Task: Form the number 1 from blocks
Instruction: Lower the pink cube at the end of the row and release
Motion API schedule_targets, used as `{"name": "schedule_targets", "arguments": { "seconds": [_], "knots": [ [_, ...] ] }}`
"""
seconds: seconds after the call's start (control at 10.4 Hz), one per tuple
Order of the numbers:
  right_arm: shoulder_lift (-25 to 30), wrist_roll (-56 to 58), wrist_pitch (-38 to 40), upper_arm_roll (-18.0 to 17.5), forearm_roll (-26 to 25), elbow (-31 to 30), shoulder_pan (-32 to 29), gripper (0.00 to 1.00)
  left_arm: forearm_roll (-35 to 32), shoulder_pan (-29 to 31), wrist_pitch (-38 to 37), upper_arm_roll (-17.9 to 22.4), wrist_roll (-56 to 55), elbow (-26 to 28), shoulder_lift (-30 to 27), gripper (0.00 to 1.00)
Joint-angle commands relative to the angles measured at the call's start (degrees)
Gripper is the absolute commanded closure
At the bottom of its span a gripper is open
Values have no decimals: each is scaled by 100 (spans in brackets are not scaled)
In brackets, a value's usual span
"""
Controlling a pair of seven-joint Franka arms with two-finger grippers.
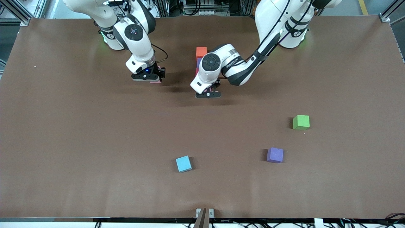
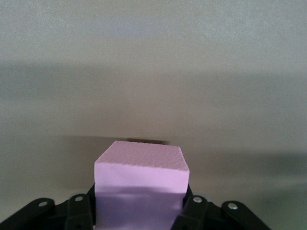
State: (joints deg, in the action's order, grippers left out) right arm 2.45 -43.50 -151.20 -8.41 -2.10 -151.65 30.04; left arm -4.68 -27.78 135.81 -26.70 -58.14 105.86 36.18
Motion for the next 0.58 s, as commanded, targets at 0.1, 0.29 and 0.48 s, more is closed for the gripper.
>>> {"name": "schedule_targets", "arguments": {
  "seconds": [0.1,0.29,0.48],
  "knots": [
    [133,87,-637,-38,8,-84,-279,39,72,-245,15,60,-434,-381,213,100],
    [132,8,-665,-20,17,13,-306,39,-6,-307,15,69,-444,-391,223,100],
    [89,-18,-708,-3,26,118,-323,39,-321,-359,7,60,-453,-356,267,100]
  ]
}}
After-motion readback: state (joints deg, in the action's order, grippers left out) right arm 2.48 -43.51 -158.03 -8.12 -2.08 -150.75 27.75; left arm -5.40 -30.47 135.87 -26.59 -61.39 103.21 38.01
